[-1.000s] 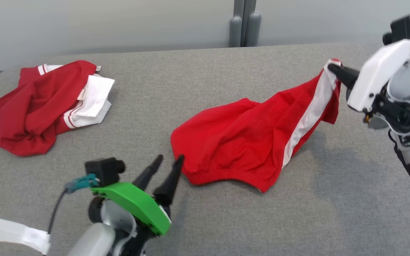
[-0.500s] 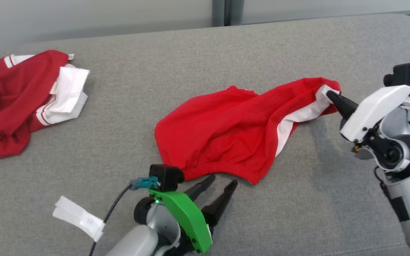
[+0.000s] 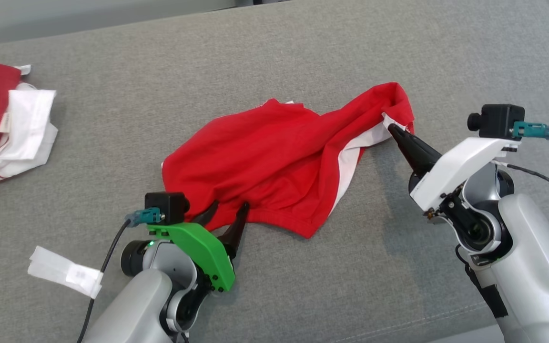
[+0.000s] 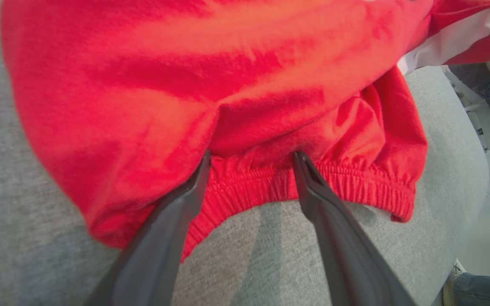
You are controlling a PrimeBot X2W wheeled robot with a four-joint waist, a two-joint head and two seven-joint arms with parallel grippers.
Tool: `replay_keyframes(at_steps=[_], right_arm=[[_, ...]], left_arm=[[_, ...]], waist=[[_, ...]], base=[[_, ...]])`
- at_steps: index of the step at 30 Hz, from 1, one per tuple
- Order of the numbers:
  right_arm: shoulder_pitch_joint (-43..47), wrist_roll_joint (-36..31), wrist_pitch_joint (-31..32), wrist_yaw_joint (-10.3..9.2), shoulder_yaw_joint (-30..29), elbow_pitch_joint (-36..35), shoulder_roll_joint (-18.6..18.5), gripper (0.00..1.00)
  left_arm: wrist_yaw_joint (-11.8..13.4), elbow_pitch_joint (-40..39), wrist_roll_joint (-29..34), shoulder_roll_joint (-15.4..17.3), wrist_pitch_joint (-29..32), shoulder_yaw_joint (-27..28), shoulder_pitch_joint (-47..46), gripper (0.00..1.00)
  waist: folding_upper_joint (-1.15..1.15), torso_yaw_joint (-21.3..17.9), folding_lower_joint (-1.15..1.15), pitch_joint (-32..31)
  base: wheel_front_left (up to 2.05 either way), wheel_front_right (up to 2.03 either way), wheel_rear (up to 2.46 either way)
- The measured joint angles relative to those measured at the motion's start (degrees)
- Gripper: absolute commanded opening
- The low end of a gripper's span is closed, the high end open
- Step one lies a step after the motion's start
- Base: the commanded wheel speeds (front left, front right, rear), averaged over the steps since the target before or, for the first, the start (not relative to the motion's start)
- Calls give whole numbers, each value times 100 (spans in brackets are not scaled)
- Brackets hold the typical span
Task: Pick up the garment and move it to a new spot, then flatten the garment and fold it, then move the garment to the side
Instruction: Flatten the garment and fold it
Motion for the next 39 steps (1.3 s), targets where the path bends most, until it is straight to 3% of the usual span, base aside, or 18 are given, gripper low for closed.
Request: replay_keyframes(at_steps=[7, 8, 9, 10, 11, 18, 22, 25, 32, 39], right_arm=[[148, -35, -288, 137, 49, 34, 80, 0], [148, -35, -312, 175, 67, 43, 111, 0], [148, -35, -352, 178, 92, 44, 145, 0], [148, -35, -380, 193, 119, 52, 163, 0], [148, -35, -389, 225, 130, 64, 171, 0], [224, -33, -599, 287, 89, 176, 174, 0], [337, 88, -647, 444, 66, 140, 197, 0], [515, 336, -627, 675, 93, -32, 197, 0], [732, 1141, -613, 987, -58, -984, 154, 0], [917, 1928, -243, 1032, -21, -2416, -163, 0]], left_arm=[[0, 380, 182, -102, -64, -78, -344, 100], [0, 439, 208, -104, -64, -103, -365, 78], [0, 490, 223, -104, -65, -131, -387, 44], [0, 523, 227, -110, -65, -143, -409, 35], [0, 553, 227, -110, -67, -143, -427, 0], [-174, 749, 197, -122, -46, -222, -524, 0], [-519, 508, -7, -81, 253, -285, -528, 0], [-803, 86, -115, 48, 426, -420, -522, 0], [-1020, -1023, -383, 802, 670, -96, -520, 0], [-1062, -2132, -1255, 1438, 1212, 420, -270, 0]], waist=[[0, -157, 0, 162], [0, -165, 0, 171], [0, -171, 0, 177], [0, -175, 0, 182], [0, -179, 0, 185], [0, -152, 0, 131], [0, -99, 0, 56], [0, -31, 0, -18], [0, 158, 0, -306], [0, 276, 0, -675]], base=[[0, 0, 0], [0, 0, 0], [0, 0, 0], [0, 0, 0], [0, 0, 0], [0, 0, 0], [0, 0, 0], [0, 0, 0], [0, 0, 0], [0, 0, 0]])
